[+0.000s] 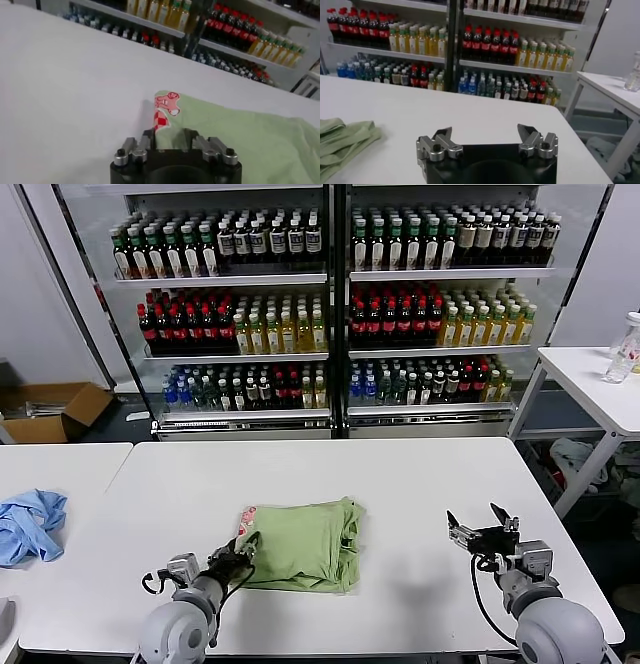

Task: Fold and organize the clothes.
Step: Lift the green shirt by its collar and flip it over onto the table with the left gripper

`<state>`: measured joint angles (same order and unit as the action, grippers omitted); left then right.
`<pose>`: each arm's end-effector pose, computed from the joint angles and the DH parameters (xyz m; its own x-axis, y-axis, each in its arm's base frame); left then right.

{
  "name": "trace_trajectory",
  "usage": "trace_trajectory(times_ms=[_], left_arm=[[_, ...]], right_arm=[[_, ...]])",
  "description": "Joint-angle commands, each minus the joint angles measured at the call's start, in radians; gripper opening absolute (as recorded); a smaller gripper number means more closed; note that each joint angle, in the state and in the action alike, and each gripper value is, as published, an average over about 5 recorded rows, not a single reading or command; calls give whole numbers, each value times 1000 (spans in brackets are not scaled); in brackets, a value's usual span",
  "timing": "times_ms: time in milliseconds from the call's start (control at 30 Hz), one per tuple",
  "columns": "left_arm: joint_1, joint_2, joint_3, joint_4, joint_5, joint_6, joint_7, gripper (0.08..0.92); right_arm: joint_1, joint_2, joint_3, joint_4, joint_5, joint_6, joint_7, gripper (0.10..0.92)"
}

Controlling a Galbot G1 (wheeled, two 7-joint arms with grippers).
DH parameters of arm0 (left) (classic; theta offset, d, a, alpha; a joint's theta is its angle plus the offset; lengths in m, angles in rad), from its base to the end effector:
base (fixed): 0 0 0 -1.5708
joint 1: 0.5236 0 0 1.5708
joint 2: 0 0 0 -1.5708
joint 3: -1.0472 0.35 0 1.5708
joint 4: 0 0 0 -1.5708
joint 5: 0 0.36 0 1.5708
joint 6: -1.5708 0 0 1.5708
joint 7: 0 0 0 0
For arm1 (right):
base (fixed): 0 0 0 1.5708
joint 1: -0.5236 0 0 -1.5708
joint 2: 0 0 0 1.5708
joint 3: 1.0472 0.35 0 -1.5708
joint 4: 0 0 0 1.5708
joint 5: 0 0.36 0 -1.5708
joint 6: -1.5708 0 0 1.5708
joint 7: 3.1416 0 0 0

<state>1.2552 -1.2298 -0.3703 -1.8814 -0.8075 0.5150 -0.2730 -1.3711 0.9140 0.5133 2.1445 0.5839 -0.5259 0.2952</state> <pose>0.2811 0.0309 -0.3084 -0.8349 0.2026 0.5117 0.0028 0.9313 -0.3643 0.2470 -0.0919 -0.2141 -0.9354 -0.0121 0.3534 -0.0674 0.9872 -0.1446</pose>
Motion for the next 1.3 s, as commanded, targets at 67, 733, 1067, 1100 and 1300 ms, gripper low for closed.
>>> trace_trajectory(times_ms=[67,733,1067,1100,1300], left_arm=[[8,-6,-96,-3,-364,2,26,317],[34,302,-746,-58,-573,47,-56,91],[-34,107,-136,-269,-100,62,-171,91],[-50,58,-84,-255,-70,62,-178,91],[-158,-235,146,-170,-134,58,-230,91]], right_arm=[[-3,-3,12,8,6,-1,2,823],[17,-1,4,10,22,13,-1,823],[13,7,-8,35,20,15,-4,823],[14,7,-8,37,20,16,-4,823],[33,10,-14,41,21,18,-6,823]])
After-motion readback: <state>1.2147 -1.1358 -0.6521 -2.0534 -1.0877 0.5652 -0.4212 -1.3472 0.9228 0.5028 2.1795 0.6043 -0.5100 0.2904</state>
